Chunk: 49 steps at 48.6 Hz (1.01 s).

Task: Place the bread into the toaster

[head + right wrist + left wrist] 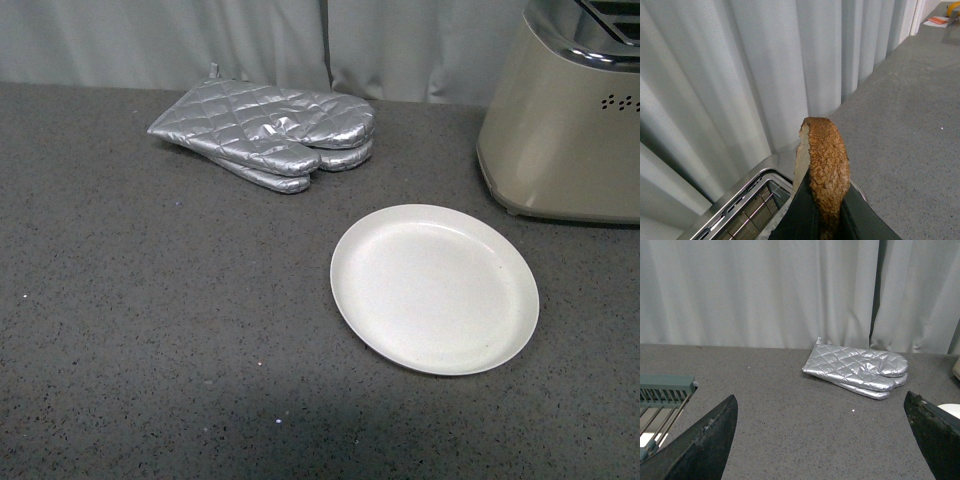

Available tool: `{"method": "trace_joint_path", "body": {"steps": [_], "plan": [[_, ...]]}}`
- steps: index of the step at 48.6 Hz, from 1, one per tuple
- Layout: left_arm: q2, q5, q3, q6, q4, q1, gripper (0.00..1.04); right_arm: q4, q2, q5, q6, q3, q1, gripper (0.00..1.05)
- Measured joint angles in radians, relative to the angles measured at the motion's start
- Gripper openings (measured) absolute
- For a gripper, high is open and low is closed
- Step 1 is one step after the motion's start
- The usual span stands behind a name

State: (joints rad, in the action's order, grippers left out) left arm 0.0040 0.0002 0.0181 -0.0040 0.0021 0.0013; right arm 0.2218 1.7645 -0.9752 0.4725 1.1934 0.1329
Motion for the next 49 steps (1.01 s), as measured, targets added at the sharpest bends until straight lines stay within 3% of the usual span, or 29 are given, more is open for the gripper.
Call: {"method": "trace_joint_path", "body": {"steps": [43, 49], "plan": [[0.0, 0.0, 0.0, 0.0, 0.0, 0.0, 0.98, -0.034, 0.055, -0.01, 0.023, 0.051, 0.013, 0.02], [0.0, 0.0, 0.0, 0.0, 0.0, 0.0, 0.98, -0.025, 0.055, 0.005, 0.021, 0.051, 0.014, 0.19]]}}
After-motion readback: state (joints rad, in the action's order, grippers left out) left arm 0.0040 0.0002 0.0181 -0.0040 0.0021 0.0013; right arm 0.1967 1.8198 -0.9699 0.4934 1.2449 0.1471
